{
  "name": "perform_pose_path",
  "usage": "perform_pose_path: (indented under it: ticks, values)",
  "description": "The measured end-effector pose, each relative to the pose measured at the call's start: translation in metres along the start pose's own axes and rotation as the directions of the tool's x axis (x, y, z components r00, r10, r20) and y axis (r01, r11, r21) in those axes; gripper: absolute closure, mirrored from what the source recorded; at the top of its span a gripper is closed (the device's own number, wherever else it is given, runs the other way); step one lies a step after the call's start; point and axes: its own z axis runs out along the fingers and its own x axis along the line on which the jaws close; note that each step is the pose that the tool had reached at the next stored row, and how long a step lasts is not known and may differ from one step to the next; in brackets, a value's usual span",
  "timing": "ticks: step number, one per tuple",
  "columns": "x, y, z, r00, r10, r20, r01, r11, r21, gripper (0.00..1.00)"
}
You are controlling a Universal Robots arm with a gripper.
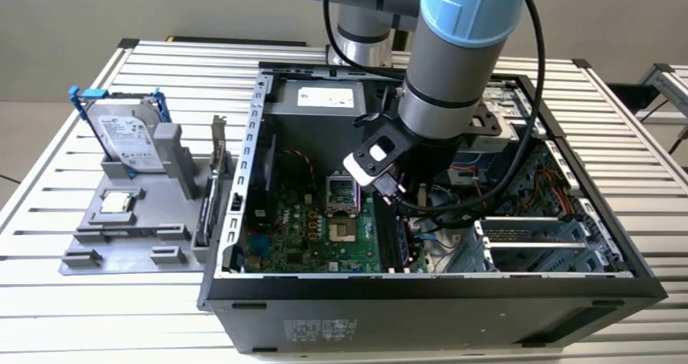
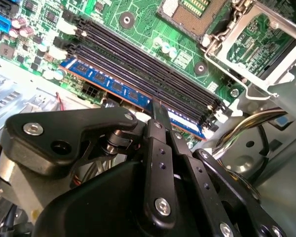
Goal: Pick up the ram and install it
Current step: 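Press down the ram until it locks into place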
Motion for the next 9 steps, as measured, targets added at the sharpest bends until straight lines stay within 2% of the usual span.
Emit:
perform_pose_path:
  ticks: [9]
  values:
    - [0.0000,0.0000,0.0019,1.0000,0.000,0.0001,0.000,1.0000,0.0000,1.00]
